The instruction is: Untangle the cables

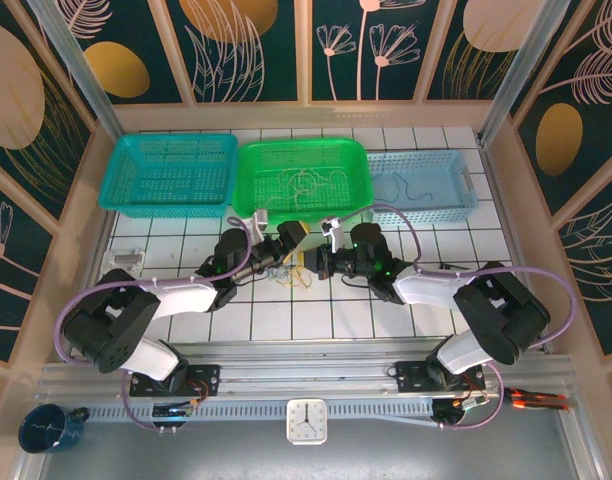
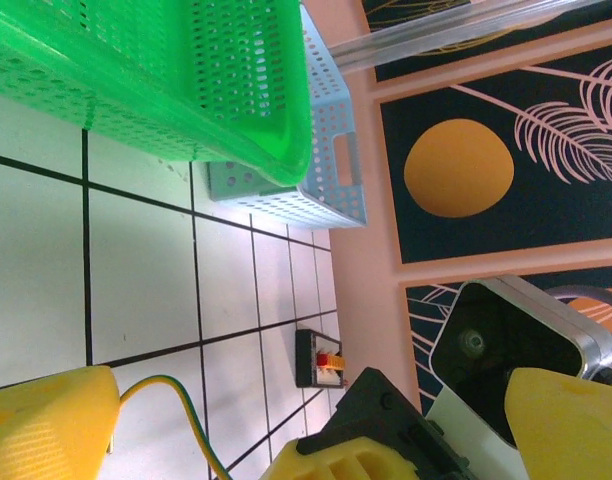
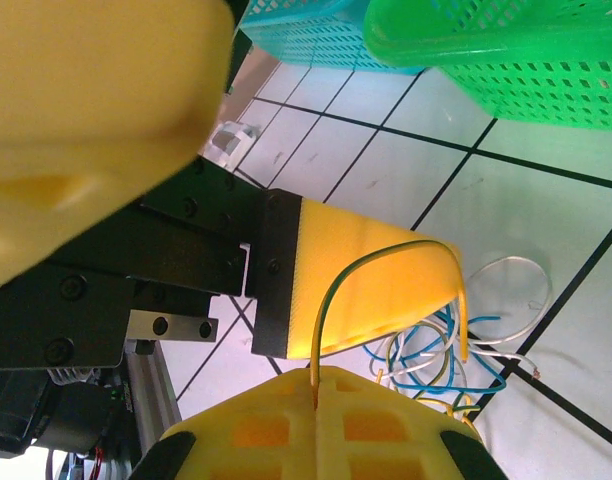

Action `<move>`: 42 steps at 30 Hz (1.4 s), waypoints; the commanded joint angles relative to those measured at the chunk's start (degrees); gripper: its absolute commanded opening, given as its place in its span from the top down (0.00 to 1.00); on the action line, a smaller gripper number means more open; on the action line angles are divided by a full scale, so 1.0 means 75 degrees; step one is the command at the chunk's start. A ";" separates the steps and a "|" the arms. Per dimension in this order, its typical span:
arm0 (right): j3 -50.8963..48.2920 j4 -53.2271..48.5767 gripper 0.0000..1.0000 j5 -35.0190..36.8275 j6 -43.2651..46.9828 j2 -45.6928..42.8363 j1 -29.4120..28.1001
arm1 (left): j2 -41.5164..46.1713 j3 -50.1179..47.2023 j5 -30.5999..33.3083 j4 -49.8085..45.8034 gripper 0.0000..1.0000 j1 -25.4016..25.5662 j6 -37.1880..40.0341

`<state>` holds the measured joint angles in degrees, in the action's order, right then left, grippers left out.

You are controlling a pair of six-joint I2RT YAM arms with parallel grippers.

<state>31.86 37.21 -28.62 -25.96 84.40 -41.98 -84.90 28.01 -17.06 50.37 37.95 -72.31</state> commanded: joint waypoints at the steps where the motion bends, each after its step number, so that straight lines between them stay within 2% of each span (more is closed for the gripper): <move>1: 0.0077 0.0341 1.00 -0.0133 -0.0078 0.0065 -0.0063 | -0.0090 0.0133 0.0232 0.0524 0.04 0.0040 -0.0143; 7: 0.0031 0.0309 1.00 0.0001 -0.0045 0.0062 -0.0057 | -0.0065 0.0023 0.0224 0.0667 0.08 0.0036 -0.0208; 25: 0.0271 0.0291 1.00 0.0253 0.0016 0.0216 0.0080 | 0.0942 -0.0617 -0.0234 0.0349 0.02 0.0067 -0.0629; 42: 0.0265 0.0658 1.00 -0.0047 -0.0172 0.0219 0.0054 | 0.0051 -0.0485 -0.0123 0.1344 0.01 0.0305 -0.1016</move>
<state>33.39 38.61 -27.38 -26.20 85.78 -41.65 -83.55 23.90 -18.83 55.70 40.10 -78.15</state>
